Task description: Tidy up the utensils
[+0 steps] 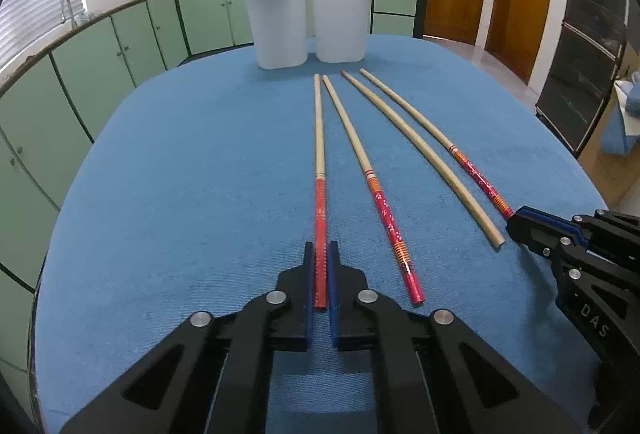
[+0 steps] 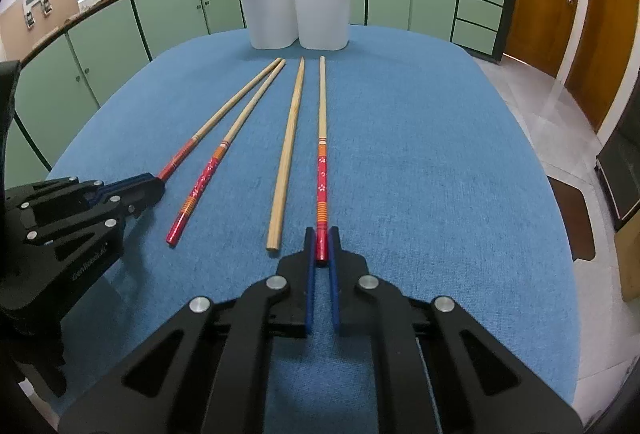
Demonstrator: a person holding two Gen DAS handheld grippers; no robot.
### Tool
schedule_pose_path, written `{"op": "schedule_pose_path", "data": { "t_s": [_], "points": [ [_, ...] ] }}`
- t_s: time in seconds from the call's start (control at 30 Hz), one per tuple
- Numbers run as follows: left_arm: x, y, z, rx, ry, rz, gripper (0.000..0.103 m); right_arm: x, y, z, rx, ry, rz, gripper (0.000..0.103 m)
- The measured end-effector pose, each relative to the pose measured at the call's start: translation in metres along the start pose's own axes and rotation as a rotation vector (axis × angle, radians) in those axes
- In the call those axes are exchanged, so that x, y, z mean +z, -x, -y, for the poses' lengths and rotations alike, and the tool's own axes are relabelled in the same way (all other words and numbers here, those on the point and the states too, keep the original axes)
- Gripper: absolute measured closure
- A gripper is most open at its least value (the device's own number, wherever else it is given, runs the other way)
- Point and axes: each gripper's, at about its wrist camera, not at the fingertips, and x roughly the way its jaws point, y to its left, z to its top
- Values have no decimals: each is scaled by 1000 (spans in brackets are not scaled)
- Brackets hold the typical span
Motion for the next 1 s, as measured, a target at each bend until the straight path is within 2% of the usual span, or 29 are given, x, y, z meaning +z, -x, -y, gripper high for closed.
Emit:
{"op": "schedule_pose_path", "data": {
  "t_s": [0.3,0.53,0.77,1.0],
  "points": [
    [8,32,-11,-12,18,50,97,15,29,1,-15,18,97,98],
    [34,81,-26,-17,39,175,97,41,63,5,-15,34,191,98],
    [71,119,-38,-29,36,297,97,77,91,9,40,22,263,98],
    [104,127,-43,-44,19,345,97,120,113,17,91,6,321,98]
  ]
}}
